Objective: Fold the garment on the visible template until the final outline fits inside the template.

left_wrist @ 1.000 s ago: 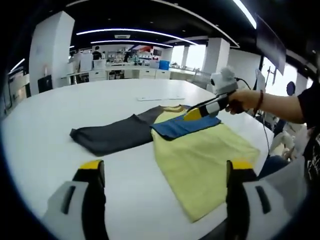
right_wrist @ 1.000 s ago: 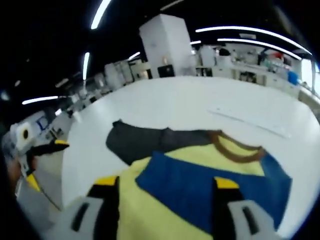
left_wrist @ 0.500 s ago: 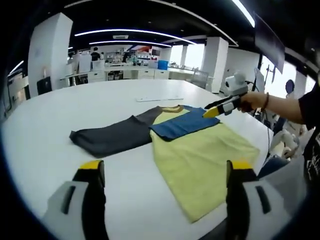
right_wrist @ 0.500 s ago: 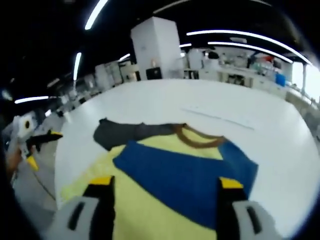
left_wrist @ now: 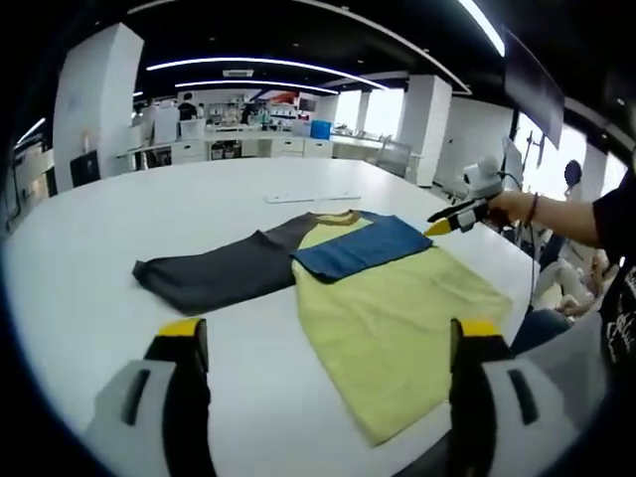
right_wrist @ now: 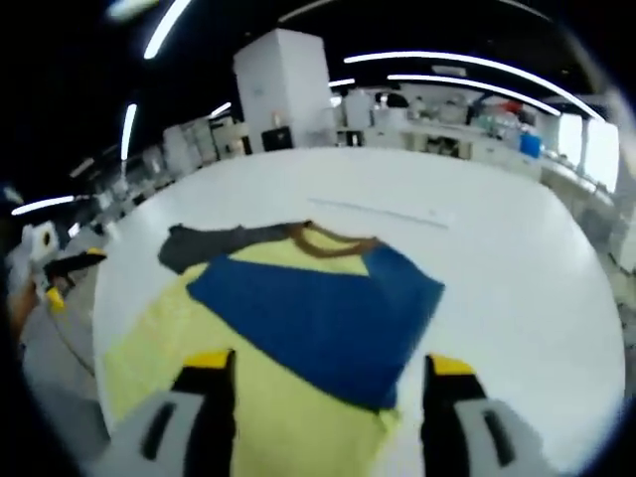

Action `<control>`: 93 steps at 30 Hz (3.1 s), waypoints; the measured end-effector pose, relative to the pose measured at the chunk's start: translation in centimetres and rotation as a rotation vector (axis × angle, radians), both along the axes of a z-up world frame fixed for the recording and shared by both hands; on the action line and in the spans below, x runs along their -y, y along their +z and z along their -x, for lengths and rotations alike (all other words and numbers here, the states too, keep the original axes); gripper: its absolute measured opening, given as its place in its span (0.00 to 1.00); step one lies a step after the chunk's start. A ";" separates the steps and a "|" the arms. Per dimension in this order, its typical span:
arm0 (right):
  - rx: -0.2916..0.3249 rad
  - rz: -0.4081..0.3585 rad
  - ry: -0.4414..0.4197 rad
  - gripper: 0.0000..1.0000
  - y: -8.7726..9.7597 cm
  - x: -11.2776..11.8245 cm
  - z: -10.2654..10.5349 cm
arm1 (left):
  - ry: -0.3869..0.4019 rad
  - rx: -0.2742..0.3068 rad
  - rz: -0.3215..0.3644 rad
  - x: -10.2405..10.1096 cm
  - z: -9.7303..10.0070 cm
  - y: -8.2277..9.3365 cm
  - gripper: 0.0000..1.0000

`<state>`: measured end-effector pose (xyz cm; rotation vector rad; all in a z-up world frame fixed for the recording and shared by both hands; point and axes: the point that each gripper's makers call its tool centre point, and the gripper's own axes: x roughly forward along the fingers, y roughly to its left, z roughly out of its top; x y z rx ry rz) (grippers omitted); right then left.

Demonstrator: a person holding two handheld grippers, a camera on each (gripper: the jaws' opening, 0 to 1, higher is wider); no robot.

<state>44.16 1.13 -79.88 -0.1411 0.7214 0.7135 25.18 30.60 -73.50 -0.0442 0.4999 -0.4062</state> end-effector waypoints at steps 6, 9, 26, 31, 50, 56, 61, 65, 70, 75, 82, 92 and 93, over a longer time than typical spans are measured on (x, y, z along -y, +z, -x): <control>0.049 0.132 0.039 0.54 -1.0 1.9 0.2 | 0.003 -0.001 0.004 -0.4 0.0 0.1 0.99; 0.064 0.157 0.050 0.45 -1.5 2.3 0.3 | 0.010 -0.002 0.017 -0.7 0.0 0.0 0.99; 0.088 0.282 0.136 0.12 -2.8 3.4 0.1 | 0.023 -0.021 0.033 -0.7 0.1 -0.3 0.99; 0.135 0.322 0.177 0.04 -2.9 3.0 -0.4 | 0.025 -0.024 0.032 -0.5 0.2 -0.3 0.99; 0.183 0.443 0.306 0.03 -3.9 3.0 -0.2 | 0.031 -0.033 0.034 -1.4 0.0 -0.8 0.98; 0.181 0.471 0.320 0.00 -4.2 3.2 0.0 | 0.037 -0.036 0.038 -1.7 0.0 -0.9 0.98; 0.183 0.462 0.301 0.00 -3.9 3.3 0.4 | 0.044 -0.038 0.036 -1.9 0.1 -1.1 0.98; 0.172 0.461 0.305 0.00 -4.1 3.4 1.0 | 0.047 -0.046 0.032 -2.0 0.2 -1.3 0.97; 0.168 0.464 0.296 0.00 -4.4 3.5 0.9 | 0.043 -0.041 0.033 -1.8 0.1 -1.2 0.97; 0.161 0.464 0.251 0.04 -4.1 3.9 0.9 | 0.039 -0.040 0.032 -1.8 0.1 -1.1 0.97; 0.131 0.309 0.022 0.11 -3.9 4.8 0.1 | 0.035 -0.041 0.031 -1.7 0.2 -1.1 0.97; 0.007 0.040 -0.295 0.07 -4.7 5.9 -0.3 | 0.059 0.015 0.052 -1.8 -0.3 0.3 0.98; 0.009 0.044 -0.284 0.06 -4.7 5.8 -0.3 | 0.060 0.015 0.048 -2.0 -0.3 0.3 0.98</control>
